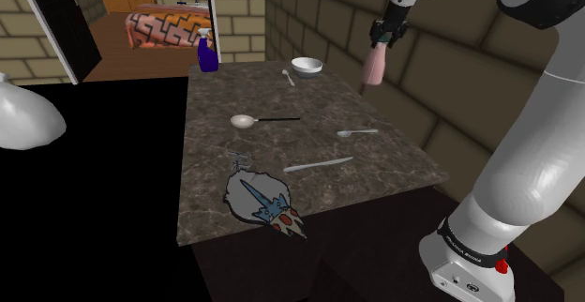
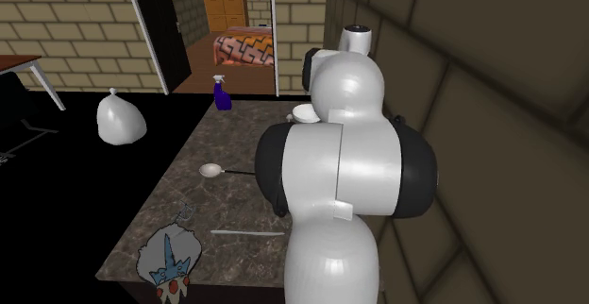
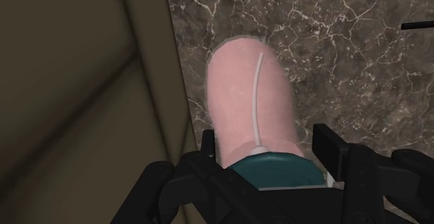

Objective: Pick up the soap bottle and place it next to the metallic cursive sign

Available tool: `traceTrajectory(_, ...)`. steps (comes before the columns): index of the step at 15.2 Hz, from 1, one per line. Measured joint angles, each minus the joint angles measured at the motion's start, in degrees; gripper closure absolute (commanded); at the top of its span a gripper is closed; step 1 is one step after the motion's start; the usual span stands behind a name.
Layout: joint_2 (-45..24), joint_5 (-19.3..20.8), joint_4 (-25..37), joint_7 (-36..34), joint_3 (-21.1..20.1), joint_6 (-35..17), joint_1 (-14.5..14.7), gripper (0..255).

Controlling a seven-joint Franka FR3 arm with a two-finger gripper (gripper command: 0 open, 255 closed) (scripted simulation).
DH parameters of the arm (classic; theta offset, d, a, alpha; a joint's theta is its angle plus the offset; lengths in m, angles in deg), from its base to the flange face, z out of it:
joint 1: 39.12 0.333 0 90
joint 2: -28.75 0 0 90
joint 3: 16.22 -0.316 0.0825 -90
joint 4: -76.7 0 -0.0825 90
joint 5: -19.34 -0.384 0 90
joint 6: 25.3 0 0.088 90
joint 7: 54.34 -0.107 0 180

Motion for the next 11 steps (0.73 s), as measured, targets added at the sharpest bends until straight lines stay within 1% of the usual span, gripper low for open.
traceTrajectory(11,-0.4,0.0,9.0,-0.3,0.2,8.6,-0.3,255)
